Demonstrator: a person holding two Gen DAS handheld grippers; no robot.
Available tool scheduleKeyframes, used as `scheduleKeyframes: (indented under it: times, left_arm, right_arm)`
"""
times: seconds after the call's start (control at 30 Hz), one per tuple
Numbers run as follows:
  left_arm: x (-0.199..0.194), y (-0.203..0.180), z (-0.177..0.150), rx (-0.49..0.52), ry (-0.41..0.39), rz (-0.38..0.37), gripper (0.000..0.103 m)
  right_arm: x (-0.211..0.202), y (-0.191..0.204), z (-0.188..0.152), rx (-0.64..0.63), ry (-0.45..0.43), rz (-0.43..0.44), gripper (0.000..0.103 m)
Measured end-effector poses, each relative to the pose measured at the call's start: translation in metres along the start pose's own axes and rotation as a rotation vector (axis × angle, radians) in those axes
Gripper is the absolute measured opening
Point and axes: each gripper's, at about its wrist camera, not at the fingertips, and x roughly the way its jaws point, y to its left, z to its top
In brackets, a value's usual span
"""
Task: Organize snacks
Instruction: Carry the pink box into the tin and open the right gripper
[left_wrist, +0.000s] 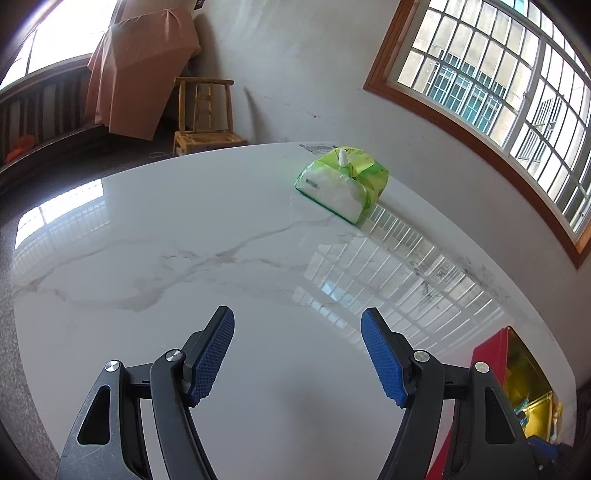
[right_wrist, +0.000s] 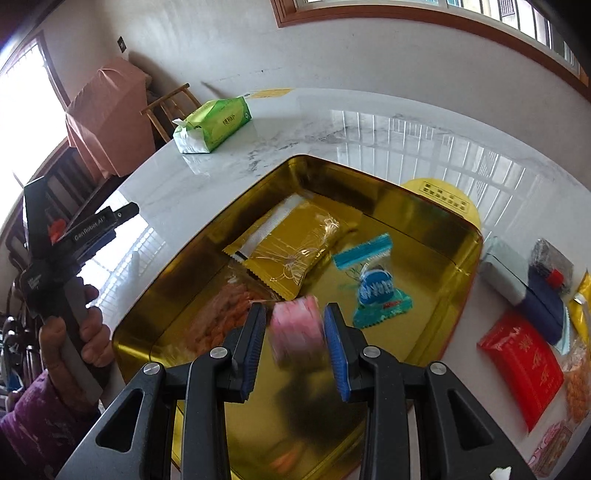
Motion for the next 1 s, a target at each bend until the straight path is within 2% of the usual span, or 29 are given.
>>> scheduleKeyframes:
  times: [0.17,0.43,0.57,0.77,1.0]
  left_arm:
    - [0.001,-0.002,0.001,0.007,-0.006,0.007,0.072]
    - [0.001,-0.003,0.001,0.011,-0.006,0.011,0.072]
    - [0.002,-0.003,0.001,0.011,-0.005,0.013,0.072]
    - [0.004,-0.002,0.002,0.004,0.003,0.018,0.072]
    - [0.006,-0.001,0.002,-0.001,0.008,0.025,0.072]
  right_arm:
    - [0.005,0.007,0.003,-0.019,0.001,-0.023,0.031]
    - [-0.023,0.002,0.000,0.016,-0.132,0.003,0.032]
    - [-0.050,-0.015,-0.017,0.038,-0.195,-0.032,0.035]
    - [-0.093,-0.081,-0.070,0.154,-0.232,-0.161,0.049]
    - [-0.145,-0.193,-0.144,0.340,-0.230,-0.431,0.053]
